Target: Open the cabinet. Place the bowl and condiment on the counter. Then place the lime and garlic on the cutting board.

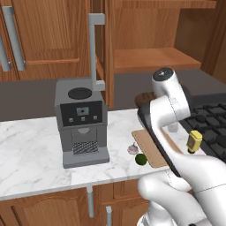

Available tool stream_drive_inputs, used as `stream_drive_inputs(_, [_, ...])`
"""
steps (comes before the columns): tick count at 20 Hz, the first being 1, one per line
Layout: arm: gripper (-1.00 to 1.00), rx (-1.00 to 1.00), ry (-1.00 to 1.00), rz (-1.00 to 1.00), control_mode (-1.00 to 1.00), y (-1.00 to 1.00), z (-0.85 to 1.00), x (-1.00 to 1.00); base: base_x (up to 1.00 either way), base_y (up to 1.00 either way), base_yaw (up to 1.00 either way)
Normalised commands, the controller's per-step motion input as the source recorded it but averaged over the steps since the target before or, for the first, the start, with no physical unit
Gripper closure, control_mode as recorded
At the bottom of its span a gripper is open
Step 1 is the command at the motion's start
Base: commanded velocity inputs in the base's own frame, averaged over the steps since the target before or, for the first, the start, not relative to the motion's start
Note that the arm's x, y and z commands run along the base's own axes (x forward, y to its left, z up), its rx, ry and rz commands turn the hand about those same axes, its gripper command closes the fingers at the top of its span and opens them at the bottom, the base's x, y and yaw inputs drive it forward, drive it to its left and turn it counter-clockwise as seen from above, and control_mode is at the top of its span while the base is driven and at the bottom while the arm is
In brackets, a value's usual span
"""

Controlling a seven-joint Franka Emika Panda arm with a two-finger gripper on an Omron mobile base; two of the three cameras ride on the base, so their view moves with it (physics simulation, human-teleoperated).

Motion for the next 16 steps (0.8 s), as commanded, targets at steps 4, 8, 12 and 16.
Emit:
stream_drive_inputs(4, [1.00, -0.04, 0.27, 0.13, -1.00, 0.00, -0.60, 1.00, 0.00, 0.00, 0.00])
stream_drive_inputs(8, [1.00, -0.03, 0.18, 0.14, -1.00, -0.07, -0.43, 1.00, 0.00, 0.00, 0.00])
stream_drive_inputs(12, [1.00, 0.00, 0.06, 0.17, -1.00, -0.14, -0.28, 0.98, 0.00, 0.00, 0.00])
stream_drive_inputs(16, [1.00, 0.00, 0.01, 0.21, -1.00, -0.12, -0.39, 0.79, 0.00, 0.00, 0.00])
